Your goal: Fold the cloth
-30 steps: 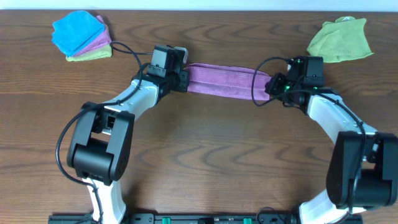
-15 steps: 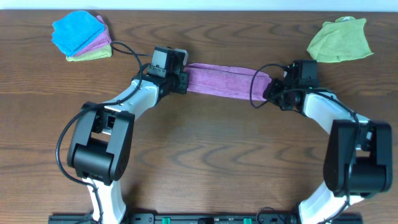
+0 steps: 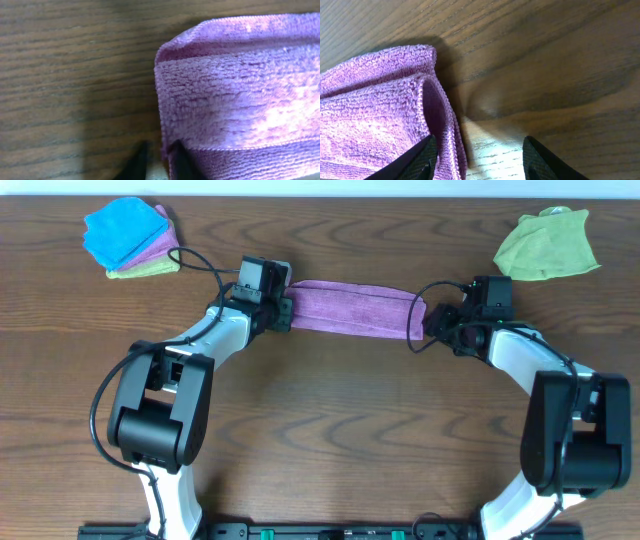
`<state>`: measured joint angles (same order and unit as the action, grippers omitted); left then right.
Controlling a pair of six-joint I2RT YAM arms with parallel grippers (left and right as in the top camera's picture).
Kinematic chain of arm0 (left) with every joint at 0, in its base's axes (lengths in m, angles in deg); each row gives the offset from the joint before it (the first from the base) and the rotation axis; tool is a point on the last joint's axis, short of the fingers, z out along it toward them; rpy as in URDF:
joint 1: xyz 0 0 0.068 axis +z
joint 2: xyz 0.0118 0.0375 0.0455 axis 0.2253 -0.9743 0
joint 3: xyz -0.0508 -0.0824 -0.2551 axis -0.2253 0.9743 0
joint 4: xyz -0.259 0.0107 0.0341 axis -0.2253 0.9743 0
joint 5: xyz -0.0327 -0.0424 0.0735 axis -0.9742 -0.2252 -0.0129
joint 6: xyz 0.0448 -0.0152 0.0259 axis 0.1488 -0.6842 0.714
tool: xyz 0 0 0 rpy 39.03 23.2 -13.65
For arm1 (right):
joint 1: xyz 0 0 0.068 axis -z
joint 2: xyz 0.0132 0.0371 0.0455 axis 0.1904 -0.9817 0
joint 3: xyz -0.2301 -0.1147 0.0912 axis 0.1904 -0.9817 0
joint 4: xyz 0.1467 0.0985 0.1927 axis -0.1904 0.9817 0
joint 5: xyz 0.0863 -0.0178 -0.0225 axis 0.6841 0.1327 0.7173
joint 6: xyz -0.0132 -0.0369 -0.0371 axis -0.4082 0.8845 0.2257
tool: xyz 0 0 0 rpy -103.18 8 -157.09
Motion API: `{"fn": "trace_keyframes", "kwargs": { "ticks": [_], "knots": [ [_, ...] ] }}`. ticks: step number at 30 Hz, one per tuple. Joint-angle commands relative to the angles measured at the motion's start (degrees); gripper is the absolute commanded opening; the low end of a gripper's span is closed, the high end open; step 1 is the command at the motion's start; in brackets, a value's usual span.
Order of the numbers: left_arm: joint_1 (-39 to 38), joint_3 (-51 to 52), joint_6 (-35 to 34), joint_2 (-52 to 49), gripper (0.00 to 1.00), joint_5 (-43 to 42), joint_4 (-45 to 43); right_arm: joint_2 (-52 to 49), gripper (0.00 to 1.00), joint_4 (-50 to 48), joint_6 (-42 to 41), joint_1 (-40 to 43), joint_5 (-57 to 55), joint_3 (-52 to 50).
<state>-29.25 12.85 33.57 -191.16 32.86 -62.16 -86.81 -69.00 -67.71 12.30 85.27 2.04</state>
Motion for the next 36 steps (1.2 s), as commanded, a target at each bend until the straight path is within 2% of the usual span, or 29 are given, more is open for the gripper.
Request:
{"fn": "trace_keyframes", "kwargs": {
  "ticks": [1,3,5,13,23,24,26,28,29,32,36],
  "knots": [
    [0.1,-0.8,0.5,-0.9,0.49,1.3,-0.1,-0.5,0.56,-0.1,-0.2,0.0,-0.3,0.5],
    [0.1,-0.8,0.5,-0.9,0.53,1.3,-0.1,-0.5,0.55,-0.1,-0.2,0.0,-0.2,0.5],
    [0.1,-0.8,0.5,-0.9,0.61,1.3,0.0,-0.5,0.54,-0.2,-0.2,0.0,0.7,0.5],
    [0.1,-1.4,0.5,2.3,0.61,1.5,0.0,0.2,0.49,1.9,-0.2,0.1,3.4,2.6],
    [0.1,-1.4,0.5,17.5,0.66,3.7,0.0,6.3,0.55,16.7,3.9,0.1,2.6,14.9],
    [0.1,-1.4,0.5,19.1,0.64,3.7,0.0,7.1,0.54,17.9,4.0,0.1,2.6,16.2],
    [0.1,-1.4,0.5,21.2,0.45,3.6,-0.1,8.8,0.41,19.2,4.6,0.1,2.6,17.7],
    [0.0,-1.4,0.5,21.7,0.10,1.9,-0.3,10.3,0.02,19.2,5.0,-0.3,2.2,17.8],
    [0.0,-1.4,0.5,21.3,0.06,0.7,-0.2,10.5,0.02,19.2,5.0,-0.6,2.1,17.8],
    [-0.6,-1.4,0.5,18.8,0.06,-2.5,-0.3,10.5,0.02,20.0,5.0,-2.3,1.0,17.8],
    [-2.9,-1.4,3.9,14.3,0.06,0.1,-0.4,10.5,0.02,21.2,8.4,-7.2,-7.0,17.8]
  ]
}}
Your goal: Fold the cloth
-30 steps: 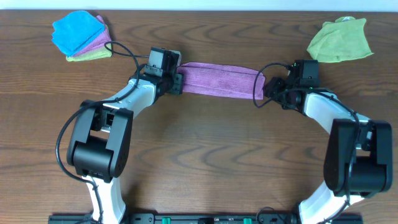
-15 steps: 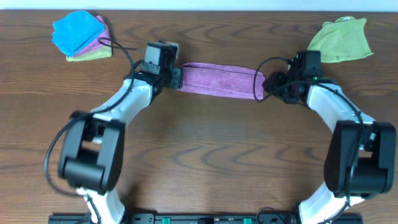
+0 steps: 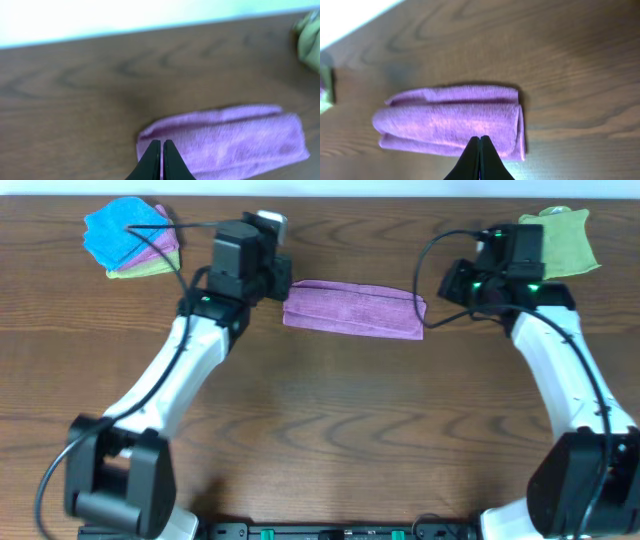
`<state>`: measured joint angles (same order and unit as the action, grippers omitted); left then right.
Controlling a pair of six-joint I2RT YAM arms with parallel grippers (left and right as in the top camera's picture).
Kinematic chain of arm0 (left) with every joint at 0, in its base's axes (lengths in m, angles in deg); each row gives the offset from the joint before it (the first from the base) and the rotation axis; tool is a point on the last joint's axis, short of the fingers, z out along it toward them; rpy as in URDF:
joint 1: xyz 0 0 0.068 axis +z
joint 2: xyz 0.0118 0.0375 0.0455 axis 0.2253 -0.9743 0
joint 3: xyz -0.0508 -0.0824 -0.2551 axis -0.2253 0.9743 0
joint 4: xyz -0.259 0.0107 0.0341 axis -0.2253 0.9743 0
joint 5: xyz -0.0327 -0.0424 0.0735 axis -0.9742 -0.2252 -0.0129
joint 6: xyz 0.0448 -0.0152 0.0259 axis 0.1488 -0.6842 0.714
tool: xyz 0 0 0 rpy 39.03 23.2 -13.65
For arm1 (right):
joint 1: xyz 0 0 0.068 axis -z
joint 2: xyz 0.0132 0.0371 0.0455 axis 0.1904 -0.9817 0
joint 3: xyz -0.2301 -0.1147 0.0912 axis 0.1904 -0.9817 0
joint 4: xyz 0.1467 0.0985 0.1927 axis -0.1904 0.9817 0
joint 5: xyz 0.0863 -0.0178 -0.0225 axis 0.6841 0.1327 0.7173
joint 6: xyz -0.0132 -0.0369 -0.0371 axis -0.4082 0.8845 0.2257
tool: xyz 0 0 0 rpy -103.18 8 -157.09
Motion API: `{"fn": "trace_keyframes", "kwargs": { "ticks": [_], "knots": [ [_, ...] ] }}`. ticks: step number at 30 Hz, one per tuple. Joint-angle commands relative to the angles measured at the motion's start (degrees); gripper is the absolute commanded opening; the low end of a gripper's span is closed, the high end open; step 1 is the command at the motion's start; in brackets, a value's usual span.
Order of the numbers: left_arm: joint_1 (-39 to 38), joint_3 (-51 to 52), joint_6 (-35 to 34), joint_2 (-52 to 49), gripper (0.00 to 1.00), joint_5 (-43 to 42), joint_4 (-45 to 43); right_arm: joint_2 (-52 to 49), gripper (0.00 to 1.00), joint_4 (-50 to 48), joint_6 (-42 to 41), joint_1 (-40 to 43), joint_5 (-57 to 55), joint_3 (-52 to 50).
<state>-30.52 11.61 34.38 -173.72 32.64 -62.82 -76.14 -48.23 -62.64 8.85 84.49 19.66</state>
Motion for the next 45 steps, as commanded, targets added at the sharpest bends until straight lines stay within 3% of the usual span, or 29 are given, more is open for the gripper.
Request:
{"fn": "trace_keyframes", "kwargs": {
  "ticks": [1,8,16,25,45],
  "knots": [
    [-2.4,-0.1,4.2,-4.0,0.06,2.5,0.3,-0.2,0.02,0.7,3.9,-4.6,-7.9,0.2],
    [-7.2,-0.1,10.6,-8.0,0.06,18.7,-0.2,-0.3,0.02,3.1,5.9,-10.0,-19.8,0.2],
    [-6.6,-0.1,10.5,-13.5,0.06,17.7,-5.5,-3.1,0.02,4.1,5.7,-9.2,-20.5,0.2],
    [-6.6,-0.1,7.1,-16.9,0.06,14.7,-6.8,-4.8,0.01,5.1,4.6,-9.1,-20.5,0.2],
    [-6.5,-0.1,6.4,-24.4,0.06,13.2,-10.4,-4.9,0.01,8.9,2.6,-8.1,-20.5,0.1]
  ]
}}
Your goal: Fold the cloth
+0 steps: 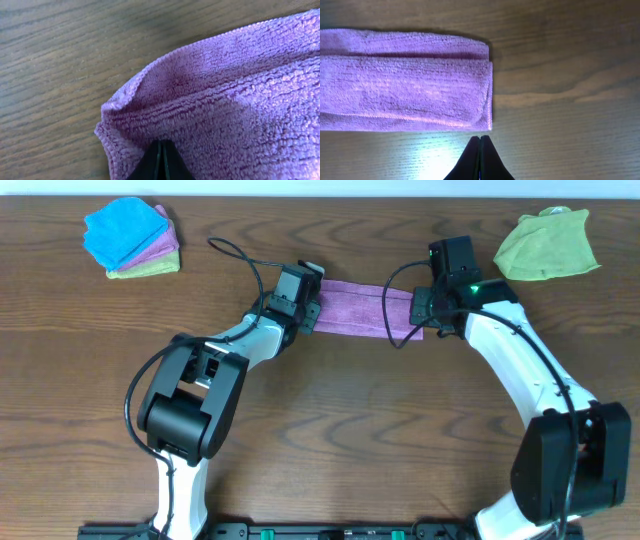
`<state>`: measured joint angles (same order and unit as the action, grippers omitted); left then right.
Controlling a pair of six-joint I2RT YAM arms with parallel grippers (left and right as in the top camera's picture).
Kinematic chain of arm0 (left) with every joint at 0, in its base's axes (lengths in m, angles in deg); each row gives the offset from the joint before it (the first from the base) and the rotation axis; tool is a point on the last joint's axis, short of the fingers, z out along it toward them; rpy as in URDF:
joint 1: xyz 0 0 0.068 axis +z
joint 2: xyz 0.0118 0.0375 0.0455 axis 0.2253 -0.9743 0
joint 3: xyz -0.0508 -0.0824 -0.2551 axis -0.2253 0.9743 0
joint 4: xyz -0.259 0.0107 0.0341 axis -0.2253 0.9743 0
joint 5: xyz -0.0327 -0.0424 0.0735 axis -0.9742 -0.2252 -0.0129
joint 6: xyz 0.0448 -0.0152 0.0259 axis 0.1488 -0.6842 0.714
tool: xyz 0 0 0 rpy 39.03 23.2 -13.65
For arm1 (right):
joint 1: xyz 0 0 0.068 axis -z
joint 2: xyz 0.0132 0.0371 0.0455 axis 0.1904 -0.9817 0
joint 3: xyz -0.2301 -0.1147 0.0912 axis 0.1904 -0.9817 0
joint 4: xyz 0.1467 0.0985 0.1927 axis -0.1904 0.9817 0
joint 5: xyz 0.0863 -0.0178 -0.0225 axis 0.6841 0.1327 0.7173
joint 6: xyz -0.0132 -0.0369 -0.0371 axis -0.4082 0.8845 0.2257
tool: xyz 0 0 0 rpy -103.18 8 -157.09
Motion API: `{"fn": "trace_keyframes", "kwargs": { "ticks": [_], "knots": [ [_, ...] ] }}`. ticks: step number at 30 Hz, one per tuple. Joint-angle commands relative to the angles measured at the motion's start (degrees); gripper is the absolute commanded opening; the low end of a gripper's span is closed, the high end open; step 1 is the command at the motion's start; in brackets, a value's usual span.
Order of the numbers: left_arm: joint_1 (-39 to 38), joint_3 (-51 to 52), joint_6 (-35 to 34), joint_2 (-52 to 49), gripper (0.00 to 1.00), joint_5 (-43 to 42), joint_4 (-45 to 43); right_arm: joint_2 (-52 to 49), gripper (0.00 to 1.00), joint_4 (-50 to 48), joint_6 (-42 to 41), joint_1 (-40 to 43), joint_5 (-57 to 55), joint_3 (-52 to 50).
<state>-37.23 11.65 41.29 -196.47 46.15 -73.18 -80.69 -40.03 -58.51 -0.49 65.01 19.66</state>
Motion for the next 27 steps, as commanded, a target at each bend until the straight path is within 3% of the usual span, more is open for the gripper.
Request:
{"fn": "trace_keyframes", "kwargs": {
  "ticks": [1,2,4,8,10,18,27],
  "knots": [
    [0.2,-0.2,-0.5,-1.6,0.06,-0.3,0.0,-0.5,0.07,1.0,-2.7,2.1,-0.8,0.0],
    [0.2,-0.2,-0.5,-1.6,0.06,-0.3,0.0,-0.5,0.19,1.2,-3.6,2.9,0.0,0.0],
    [0.2,-0.2,-0.5,-1.6,0.06,-0.3,0.0,-1.1,0.28,0.9,-4.0,5.3,4.5,-0.1],
    [0.2,-0.2,-1.0,-1.6,0.05,-0.3,0.9,-2.9,0.59,0.3,-4.0,10.8,16.7,-0.1],
    [0.2,-0.2,-2.1,-1.6,0.06,-0.3,1.2,-4.2,0.67,0.3,-3.7,12.6,21.4,-0.1],
    [0.2,-0.2,-2.4,-1.6,0.06,-0.3,1.5,-9.9,0.81,-3.9,-2.3,13.6,32.8,-0.2],
    [0.2,-0.2,-2.4,-1.6,0.06,-0.3,2.9,-14.2,0.82,-8.7,-2.3,13.6,34.9,-0.2]
  ]
}}
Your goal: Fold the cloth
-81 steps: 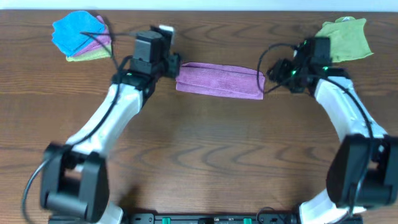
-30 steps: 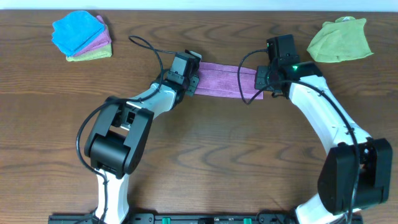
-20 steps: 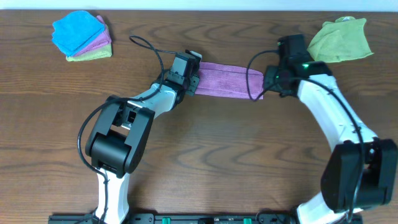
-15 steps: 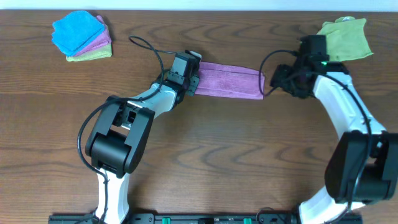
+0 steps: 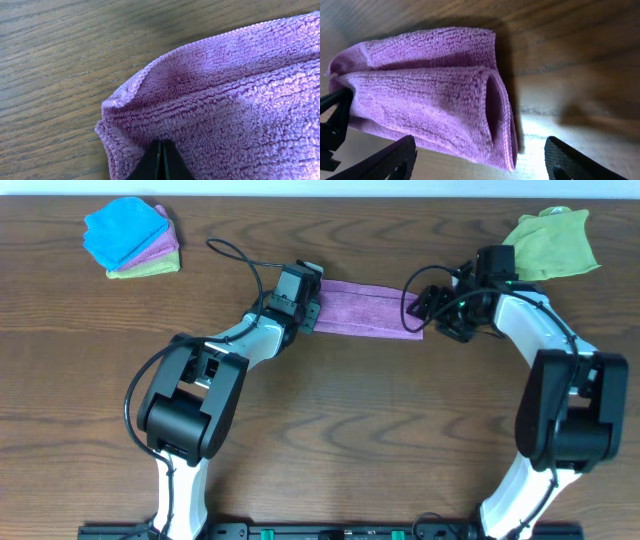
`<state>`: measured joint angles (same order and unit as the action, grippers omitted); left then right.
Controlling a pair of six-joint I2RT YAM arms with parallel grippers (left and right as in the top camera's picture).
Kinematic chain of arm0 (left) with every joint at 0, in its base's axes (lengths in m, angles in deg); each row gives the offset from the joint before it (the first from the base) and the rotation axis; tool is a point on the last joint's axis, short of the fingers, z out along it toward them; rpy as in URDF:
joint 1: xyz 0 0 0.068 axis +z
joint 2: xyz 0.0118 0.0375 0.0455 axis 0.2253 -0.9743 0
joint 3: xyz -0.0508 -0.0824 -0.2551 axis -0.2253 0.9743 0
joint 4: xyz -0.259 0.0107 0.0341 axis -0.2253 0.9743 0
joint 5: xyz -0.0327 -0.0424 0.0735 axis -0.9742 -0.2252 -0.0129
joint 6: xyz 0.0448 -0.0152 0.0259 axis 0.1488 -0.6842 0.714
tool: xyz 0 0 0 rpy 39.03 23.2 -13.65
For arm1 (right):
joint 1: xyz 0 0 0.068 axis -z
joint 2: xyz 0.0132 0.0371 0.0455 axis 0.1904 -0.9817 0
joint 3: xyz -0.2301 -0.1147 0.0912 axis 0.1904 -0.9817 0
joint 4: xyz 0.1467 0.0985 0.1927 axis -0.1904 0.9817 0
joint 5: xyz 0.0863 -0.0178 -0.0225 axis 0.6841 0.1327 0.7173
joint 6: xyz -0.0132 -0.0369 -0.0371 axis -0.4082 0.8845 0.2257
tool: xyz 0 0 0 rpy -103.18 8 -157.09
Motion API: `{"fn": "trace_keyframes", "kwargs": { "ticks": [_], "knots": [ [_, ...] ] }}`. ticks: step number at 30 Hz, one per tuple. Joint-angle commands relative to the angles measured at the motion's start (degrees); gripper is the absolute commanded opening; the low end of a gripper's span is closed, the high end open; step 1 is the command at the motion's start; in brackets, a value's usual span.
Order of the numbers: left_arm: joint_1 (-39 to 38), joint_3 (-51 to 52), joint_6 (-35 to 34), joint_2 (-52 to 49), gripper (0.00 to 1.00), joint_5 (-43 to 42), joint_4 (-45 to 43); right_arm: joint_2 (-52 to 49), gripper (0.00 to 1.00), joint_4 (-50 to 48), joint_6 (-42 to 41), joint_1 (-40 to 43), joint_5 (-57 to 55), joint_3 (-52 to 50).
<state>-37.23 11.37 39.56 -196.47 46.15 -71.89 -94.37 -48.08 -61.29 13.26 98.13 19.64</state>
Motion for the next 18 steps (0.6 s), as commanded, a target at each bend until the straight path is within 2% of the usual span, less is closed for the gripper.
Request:
{"fn": "trace_keyframes", "kwargs": {
  "ticks": [1,18],
  "knots": [
    [0.2,0.1,-0.8,-1.6,0.05,-0.3,1.7,-0.9,0.83,-1.4,0.5,-0.1,1.7,-0.1],
    [0.2,0.1,-1.8,-1.6,0.06,-0.3,1.5,-7.0,0.80,-6.1,-2.4,-0.2,2.0,-0.2]
  ]
}}
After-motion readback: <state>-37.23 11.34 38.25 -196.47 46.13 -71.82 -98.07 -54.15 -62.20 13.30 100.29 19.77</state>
